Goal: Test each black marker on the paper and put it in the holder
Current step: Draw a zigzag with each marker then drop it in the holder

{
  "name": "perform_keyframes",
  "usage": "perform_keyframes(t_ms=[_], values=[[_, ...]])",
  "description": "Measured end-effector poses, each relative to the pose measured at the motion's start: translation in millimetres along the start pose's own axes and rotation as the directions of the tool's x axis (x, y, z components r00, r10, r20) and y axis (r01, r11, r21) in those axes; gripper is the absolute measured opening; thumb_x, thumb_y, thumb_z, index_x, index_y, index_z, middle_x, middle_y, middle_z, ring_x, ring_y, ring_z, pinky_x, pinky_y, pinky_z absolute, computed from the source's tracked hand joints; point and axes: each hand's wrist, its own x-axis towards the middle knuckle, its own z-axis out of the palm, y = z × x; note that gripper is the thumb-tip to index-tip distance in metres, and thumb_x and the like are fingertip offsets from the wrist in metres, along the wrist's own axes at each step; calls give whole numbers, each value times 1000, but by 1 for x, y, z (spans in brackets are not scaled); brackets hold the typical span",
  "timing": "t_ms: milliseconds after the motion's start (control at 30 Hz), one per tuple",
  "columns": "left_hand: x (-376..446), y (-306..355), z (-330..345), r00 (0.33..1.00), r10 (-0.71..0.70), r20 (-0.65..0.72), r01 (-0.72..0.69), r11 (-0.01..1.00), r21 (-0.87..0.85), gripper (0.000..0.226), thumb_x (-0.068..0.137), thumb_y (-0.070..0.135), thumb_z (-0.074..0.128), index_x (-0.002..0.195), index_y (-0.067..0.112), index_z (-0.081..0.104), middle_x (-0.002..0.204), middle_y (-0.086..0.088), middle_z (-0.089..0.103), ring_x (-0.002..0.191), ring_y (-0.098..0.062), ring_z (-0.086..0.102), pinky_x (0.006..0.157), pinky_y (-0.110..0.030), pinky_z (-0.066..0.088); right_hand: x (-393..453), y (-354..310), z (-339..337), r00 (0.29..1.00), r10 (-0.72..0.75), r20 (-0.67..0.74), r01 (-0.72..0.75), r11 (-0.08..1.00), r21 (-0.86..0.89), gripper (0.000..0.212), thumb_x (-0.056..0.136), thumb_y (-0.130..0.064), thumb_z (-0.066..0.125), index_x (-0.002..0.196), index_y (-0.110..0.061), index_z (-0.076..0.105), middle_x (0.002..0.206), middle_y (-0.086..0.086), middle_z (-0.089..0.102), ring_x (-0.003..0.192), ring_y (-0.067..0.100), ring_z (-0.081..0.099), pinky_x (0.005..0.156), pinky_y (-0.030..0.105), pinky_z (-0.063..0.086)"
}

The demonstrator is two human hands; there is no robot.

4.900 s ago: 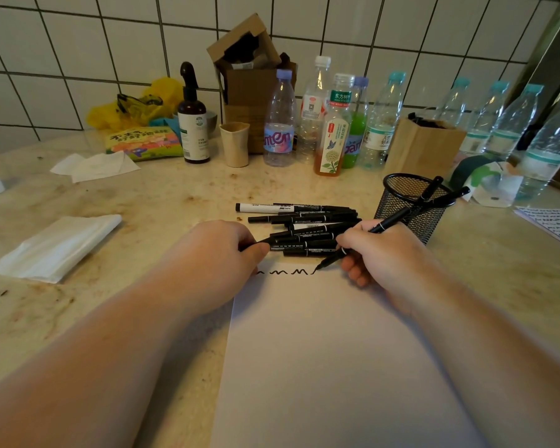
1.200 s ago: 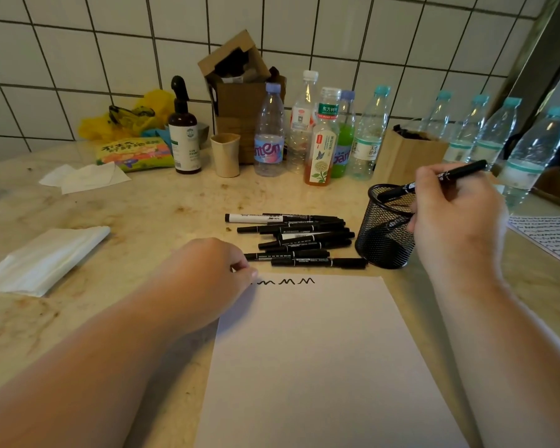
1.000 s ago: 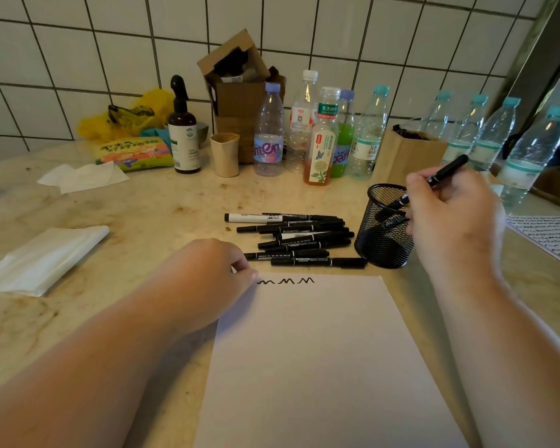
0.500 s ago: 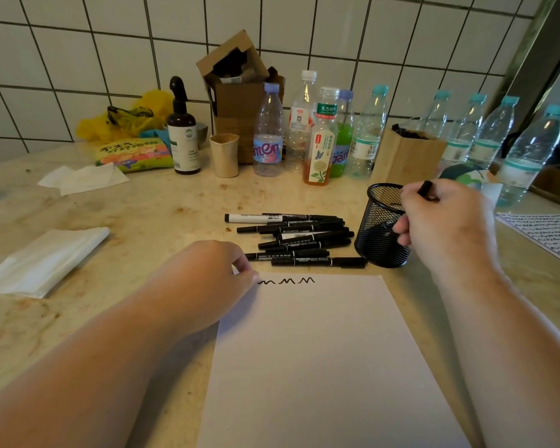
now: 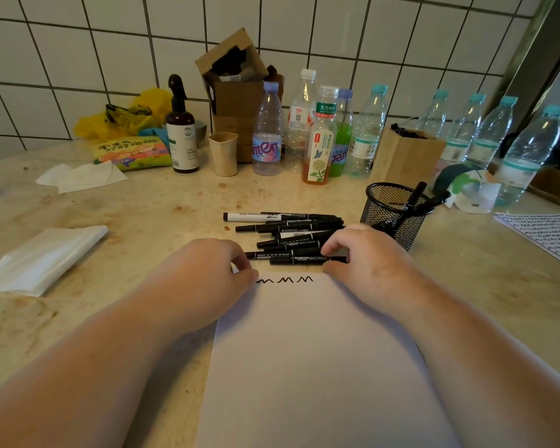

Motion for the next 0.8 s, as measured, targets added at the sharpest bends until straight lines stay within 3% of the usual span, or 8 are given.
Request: perform_keyframes(t_ms=[100,200,300,400,533,600,667,800], values=[[-2,0,0,1000,19,0,-19,1000,2,22,83,60,51,79,41,61,72,19,61,61,2,57,49,-22,41,0,4,2,1000,13,8,-13,1000,-9,16,94,-22,72,107,-31,69,101,-17,55,89,4,52,72,15,34],[-3,2,-1,1000,19,0,-19,1000,-1,22,84,59,51,80,40,62,73,20,60,63,3,56,49,-21,40,1,4,2,1000,5,22,-6,1000,13,20,94,-15,71,109,-28,69,99,-18,55,84,-1,52,69,7,33],[-5,6,-5,1000,19,14,-19,1000,-10,19,85,56,53,80,41,61,73,19,62,62,1,57,50,-22,41,2,4,1,999,-30,20,31,999,-16,20,97,-12,67,111,-26,70,101,-14,53,89,6,52,73,14,35],[-9,11,-10,999,31,20,-30,997,-66,15,86,51,56,80,40,64,70,17,63,59,0,58,48,-21,38,3,-1,-2,999,-19,-38,26,976,216,14,96,-15,69,98,-28,68,90,-14,58,75,2,54,66,9,39],[-16,18,-14,992,113,49,-102,978,-180,16,86,54,60,83,40,68,70,17,66,62,-1,60,52,-17,42,-2,-12,-7,994,-16,106,-60,740,670,4,95,-21,71,95,-18,68,59,-7,65,53,9,59,53,20,48],[-19,23,-16,981,175,86,-148,955,-256,18,84,59,60,84,44,69,78,29,66,71,5,61,56,-14,43,-5,-15,-8,983,-70,171,-86,645,759,12,89,-23,70,93,-13,65,54,-2,62,49,14,57,49,24,48],[-21,29,-18,965,246,88,-211,934,-289,15,82,61,58,83,47,65,85,41,59,77,9,57,54,-11,41,-6,-20,-8,970,-132,206,-98,560,822,6,84,-18,69,88,-15,65,58,3,64,50,17,59,49,26,50],[-23,38,-21,948,320,5,-303,903,-304,16,90,45,59,76,40,64,87,38,59,75,12,55,65,-4,40,-9,-26,-8,954,-217,208,-100,425,899,11,84,-11,69,79,-21,71,66,11,68,52,19,61,48,28,51]])
